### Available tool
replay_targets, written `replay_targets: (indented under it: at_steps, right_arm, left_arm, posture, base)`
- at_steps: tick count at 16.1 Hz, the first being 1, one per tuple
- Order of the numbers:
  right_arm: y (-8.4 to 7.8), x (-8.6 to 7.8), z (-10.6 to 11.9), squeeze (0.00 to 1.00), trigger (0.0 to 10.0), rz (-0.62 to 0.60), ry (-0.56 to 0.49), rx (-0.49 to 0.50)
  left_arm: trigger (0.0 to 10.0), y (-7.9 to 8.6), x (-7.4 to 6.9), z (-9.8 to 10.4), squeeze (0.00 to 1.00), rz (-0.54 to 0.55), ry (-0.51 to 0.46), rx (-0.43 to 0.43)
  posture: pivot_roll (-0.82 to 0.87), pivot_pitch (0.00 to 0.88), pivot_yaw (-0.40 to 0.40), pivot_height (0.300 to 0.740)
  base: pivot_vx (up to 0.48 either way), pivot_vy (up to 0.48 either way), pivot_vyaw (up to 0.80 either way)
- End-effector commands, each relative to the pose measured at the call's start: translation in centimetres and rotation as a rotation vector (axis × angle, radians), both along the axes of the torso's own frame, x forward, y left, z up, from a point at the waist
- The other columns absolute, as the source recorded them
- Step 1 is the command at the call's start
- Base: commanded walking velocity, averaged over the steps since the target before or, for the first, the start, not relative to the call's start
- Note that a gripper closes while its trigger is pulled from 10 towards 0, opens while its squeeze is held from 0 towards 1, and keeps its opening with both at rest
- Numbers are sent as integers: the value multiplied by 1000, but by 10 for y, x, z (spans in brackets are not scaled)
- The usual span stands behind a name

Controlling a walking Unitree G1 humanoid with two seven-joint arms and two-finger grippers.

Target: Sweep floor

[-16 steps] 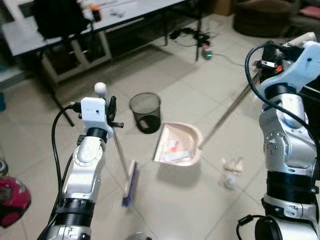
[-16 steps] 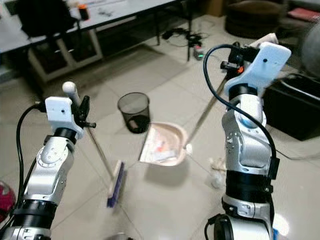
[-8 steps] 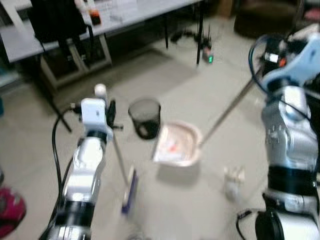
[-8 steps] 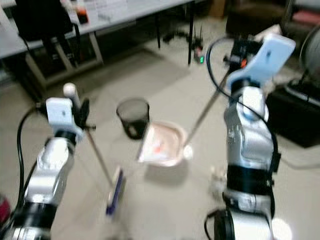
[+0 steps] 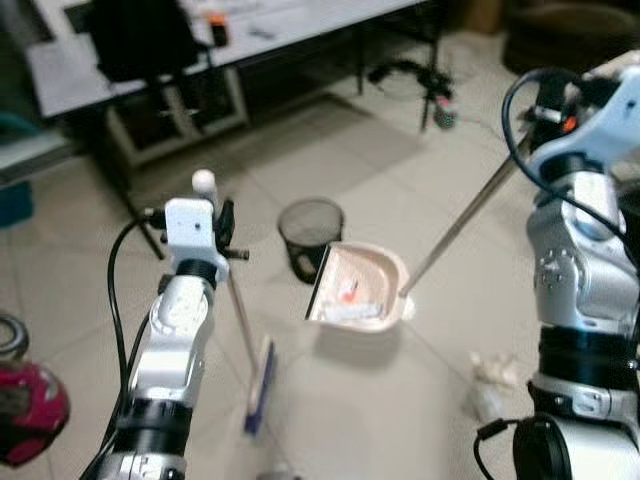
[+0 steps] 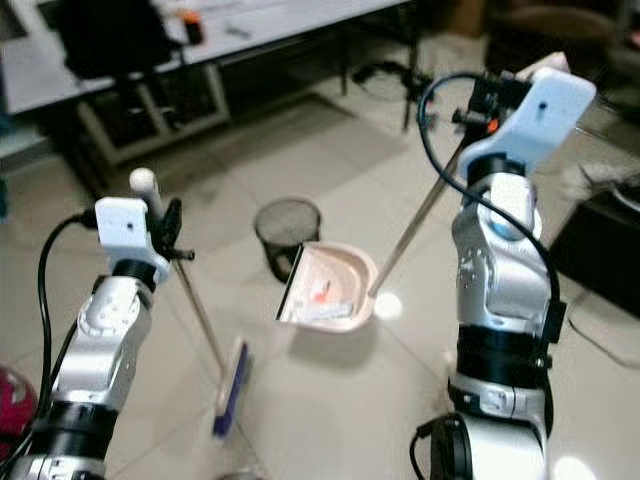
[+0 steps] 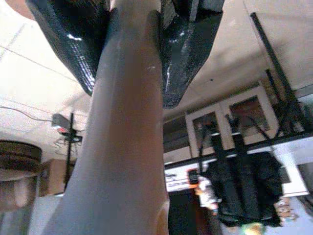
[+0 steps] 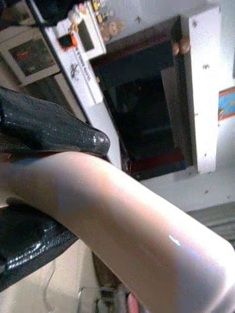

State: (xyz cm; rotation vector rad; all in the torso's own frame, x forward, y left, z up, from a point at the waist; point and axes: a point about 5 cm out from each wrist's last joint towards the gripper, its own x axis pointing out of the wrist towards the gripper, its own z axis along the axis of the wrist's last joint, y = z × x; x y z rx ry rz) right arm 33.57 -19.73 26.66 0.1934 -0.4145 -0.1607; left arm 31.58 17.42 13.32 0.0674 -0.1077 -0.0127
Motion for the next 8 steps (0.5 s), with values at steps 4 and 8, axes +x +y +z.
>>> replay_targets:
  at_steps: [4,8]
  right_arm:
    - [4,-1,18,0,10000,20,-91,22]
    - [3,0,22,0,10000,24,-121,23]
  left_arm:
    - [10000,9,1,8,0,31,-30,12]
    - [10000,9,2,8,0,31,-29,11]
  posture:
    - [-29,35,86,740]
    - [-30,36,86,740]
  base:
    - [382,0,0]
    - [383,0,0]
